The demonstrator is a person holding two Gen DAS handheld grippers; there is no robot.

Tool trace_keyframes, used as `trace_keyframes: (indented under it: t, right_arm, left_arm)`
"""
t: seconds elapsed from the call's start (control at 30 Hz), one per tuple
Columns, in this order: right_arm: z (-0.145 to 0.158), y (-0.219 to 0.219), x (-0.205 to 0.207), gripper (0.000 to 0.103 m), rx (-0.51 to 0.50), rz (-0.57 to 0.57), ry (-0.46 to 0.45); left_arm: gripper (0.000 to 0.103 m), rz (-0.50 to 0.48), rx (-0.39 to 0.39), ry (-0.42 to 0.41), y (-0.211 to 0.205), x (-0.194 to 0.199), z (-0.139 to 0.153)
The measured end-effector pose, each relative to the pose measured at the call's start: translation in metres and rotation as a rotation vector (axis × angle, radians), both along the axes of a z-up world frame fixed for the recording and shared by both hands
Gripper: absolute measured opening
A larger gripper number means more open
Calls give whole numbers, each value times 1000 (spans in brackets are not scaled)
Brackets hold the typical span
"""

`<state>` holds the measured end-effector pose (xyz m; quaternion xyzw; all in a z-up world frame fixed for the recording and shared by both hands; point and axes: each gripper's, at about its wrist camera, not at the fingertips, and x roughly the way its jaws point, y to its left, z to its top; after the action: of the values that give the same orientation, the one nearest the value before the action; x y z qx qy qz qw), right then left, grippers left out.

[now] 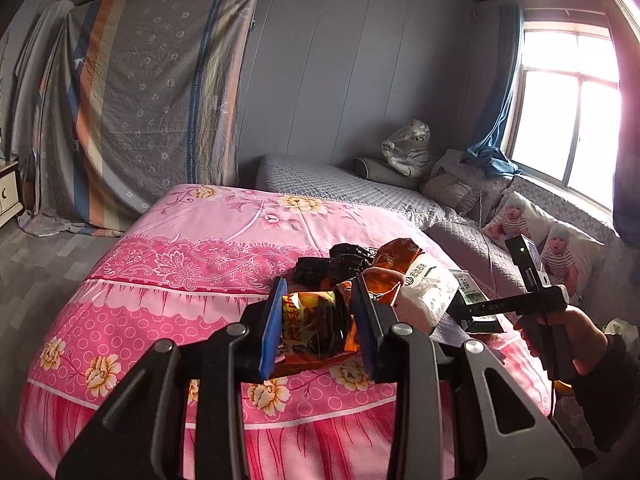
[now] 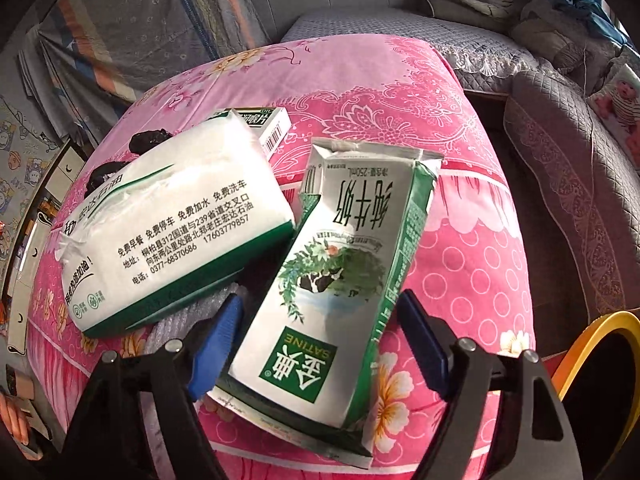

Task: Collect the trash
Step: 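Grasp the orange snack wrapper with the left tool while the right tool grasps the milk carton, then carry the wrapper and the carton over the yellow bin and open both tools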

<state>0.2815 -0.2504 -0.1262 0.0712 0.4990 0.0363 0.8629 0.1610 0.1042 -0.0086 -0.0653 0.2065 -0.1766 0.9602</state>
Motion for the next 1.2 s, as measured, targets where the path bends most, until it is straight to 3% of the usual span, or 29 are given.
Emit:
trace_keyframes:
  t: [0.13,0.33,0.47,0.77,1.2]
  right_arm:
    - [6,-5,-8,62,-1,-8,-42]
    - [31,-31,-49,60,105,-13,-121]
    - [45,-52,-87,60,238,11,-156]
    - [67,-78,-173,60,421,35,-272]
    - [66,-117,-197,60,453,-66,-333]
  left_arm:
    - [31,-8,23,-11,-10,-5,2]
    - [32,1,50,-26,-22,-14,5]
    - [32,-18,75,-45,-41,-23,10]
    - [32,-116,63,-37,-85,-32,8]
    - [33,-221,81,-17,-136,-42,7]
